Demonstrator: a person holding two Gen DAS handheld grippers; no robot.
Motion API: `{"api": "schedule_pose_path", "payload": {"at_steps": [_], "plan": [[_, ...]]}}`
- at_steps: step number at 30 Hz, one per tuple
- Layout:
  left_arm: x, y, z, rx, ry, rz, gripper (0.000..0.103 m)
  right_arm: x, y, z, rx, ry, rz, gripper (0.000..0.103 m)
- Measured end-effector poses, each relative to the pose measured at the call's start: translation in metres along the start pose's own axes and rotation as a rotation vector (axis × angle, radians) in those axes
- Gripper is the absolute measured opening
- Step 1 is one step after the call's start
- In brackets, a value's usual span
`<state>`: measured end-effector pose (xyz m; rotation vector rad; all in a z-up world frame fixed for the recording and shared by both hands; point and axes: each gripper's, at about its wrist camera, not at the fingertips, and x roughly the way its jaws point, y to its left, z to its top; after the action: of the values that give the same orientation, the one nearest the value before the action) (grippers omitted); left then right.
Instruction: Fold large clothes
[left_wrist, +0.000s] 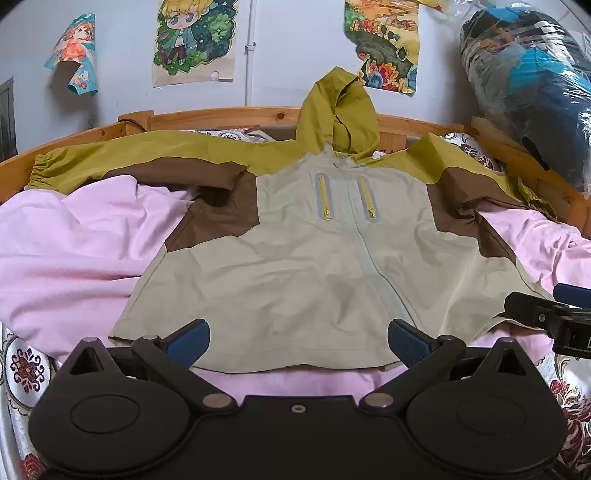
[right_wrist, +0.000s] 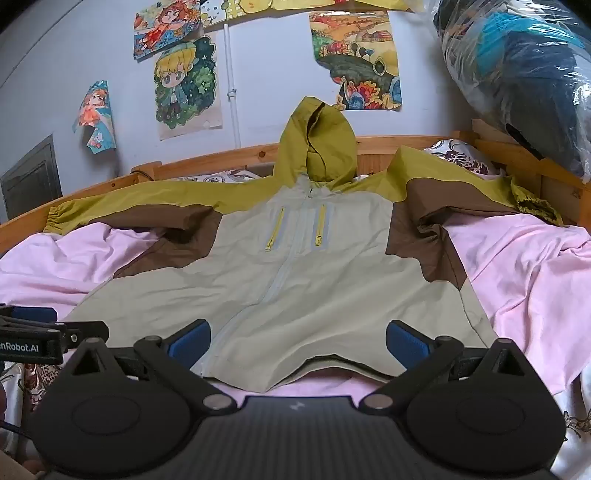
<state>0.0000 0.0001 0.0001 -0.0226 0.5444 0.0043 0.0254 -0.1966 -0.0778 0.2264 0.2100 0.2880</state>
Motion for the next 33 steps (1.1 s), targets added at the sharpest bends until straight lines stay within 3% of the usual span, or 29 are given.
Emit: {"api": "schedule_pose_path", "payload": {"at_steps": [33], "plan": [[0.0023, 0.0041, -0.0022, -0.002, 0.009, -0.006, 0.102, 0.0026, -0.0015, -0.005, 0.002, 0.008, -0.006, 0.103]]}}
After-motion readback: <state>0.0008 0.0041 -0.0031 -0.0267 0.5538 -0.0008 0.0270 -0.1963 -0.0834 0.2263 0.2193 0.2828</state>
